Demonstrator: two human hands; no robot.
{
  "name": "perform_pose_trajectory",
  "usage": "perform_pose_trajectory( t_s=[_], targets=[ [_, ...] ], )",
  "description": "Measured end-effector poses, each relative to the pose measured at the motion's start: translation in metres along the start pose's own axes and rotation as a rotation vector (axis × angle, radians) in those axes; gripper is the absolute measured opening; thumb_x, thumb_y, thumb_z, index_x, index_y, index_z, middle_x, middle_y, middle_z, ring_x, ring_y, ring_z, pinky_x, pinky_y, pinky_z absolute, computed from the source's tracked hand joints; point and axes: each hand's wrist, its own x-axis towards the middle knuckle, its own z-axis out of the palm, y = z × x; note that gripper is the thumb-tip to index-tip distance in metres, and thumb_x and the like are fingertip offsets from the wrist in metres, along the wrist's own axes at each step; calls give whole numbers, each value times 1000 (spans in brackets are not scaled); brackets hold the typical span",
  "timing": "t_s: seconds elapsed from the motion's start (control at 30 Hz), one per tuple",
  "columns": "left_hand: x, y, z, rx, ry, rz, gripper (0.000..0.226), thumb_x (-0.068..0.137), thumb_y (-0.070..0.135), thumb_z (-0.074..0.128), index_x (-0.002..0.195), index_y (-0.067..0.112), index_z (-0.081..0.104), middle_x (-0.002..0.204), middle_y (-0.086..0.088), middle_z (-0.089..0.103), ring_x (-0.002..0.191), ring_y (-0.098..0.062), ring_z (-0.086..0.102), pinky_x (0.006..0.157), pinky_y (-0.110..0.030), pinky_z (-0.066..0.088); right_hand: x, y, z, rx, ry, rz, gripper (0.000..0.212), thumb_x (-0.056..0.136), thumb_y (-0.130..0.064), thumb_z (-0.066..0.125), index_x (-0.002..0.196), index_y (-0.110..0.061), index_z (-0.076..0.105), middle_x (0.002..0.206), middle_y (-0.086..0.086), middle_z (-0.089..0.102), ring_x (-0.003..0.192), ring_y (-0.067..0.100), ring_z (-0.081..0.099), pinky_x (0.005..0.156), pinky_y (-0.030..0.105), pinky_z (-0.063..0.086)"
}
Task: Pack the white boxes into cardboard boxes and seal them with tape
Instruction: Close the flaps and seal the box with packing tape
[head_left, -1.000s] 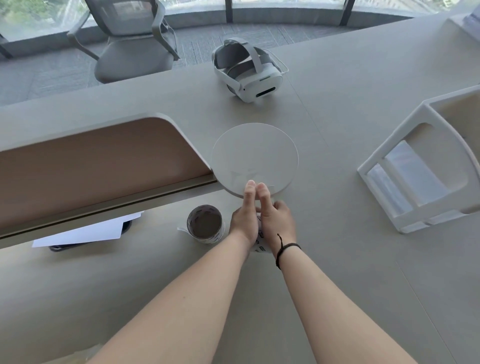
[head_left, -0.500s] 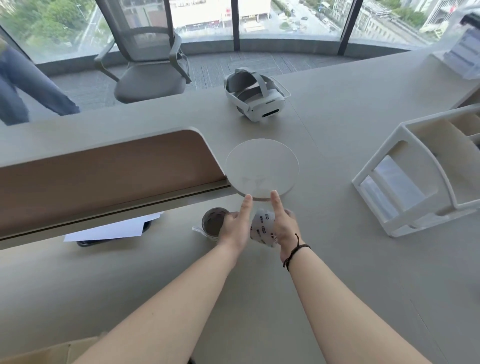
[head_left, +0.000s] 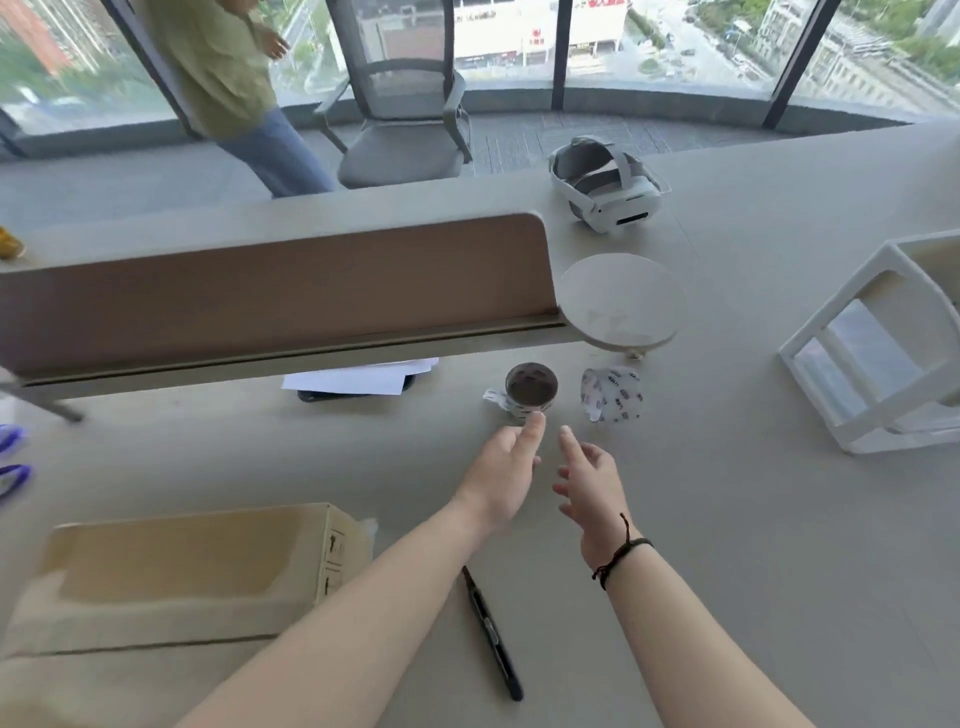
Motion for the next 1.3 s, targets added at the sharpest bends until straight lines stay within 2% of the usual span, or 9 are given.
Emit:
perform_pose_trajectory(
  t_s=[0.07, 0.2, 0.5, 0.73, 0.83, 0.93, 1.03, 1.13, 1.3],
  targets=[
    [-19, -8, -18, 54, 2, 56, 42, 102, 59, 35, 94, 24, 55, 96, 1, 61, 91, -20, 60, 98, -46, 47, -19, 11, 17, -62, -33, -20, 104, 61, -86, 57, 143, -24, 46, 136, 5, 58, 119, 25, 62, 101, 43, 49],
    [-51, -30, -58, 47, 51, 116, 34, 99, 60, 43, 86, 32, 59, 90, 13, 63, 96, -15, 63, 100, -42, 50, -60, 26, 54, -110, -91, -58, 73, 85, -70, 61, 138, -20, 49, 114, 2, 65, 89, 17, 64, 80, 33, 49],
    [-106, -78, -159, -54, 129, 188, 26, 98, 42, 58, 93, 18, 67, 75, 9, 64, 68, -7, 58, 72, -30, 47, -152, 49, 144, -290, -146, -131, 89, 66, -73, 65, 139, -25, 47, 127, -2, 64, 113, 18, 65, 101, 41, 53],
    [-144, -142, -240, 252, 285, 293, 12, 97, 26, 62, 106, 21, 68, 111, 9, 69, 109, -10, 61, 91, -21, 43, -194, 84, 190, -555, 30, -202, 37, 92, -40, 64, 121, -17, 66, 111, -4, 69, 97, 15, 65, 89, 34, 54],
    [-160, -177, -273, 418, 329, 296, 24, 97, 27, 61, 120, 23, 64, 144, 2, 54, 136, -17, 46, 102, -21, 33, -200, 98, 202, -608, 98, -219, 20, 88, -33, 67, 95, -15, 75, 91, -2, 74, 90, 21, 69, 84, 38, 58],
    [-174, -211, -306, 619, 354, 200, 50, 100, 39, 54, 148, 31, 42, 168, 3, 16, 155, -22, 13, 124, -38, 14, -201, 106, 211, -640, 173, -233, 26, 84, -27, 68, 75, -3, 72, 73, 13, 71, 74, 32, 65, 70, 40, 56],
    [-184, -235, -335, 717, 344, 80, 71, 102, 52, 41, 160, 23, 13, 168, 0, -12, 155, -18, -11, 123, -32, -5, -198, 109, 210, -576, 202, -196, 32, 83, -33, 74, 71, -3, 74, 71, 16, 72, 69, 34, 64, 67, 40, 56],
    [-183, -248, -345, 767, 369, 125, 80, 101, 58, 35, 161, 16, 6, 168, -2, -13, 154, -14, -14, 121, -26, -11, -196, 114, 202, -522, 182, -141, 50, 81, -44, 79, 57, -2, 64, 55, 4, 54, 59, 26, 47, 58, 32, 41],
    [-179, -255, -340, 997, 315, 93, 77, 100, 63, 14, 160, 21, -11, 165, -6, -24, 152, -22, -24, 125, -38, -12, -204, 116, 205, -516, 253, -154, 65, 78, -45, 82, 47, -18, 32, 47, -4, 27, 57, 22, 29, 56, 32, 22]
  ],
)
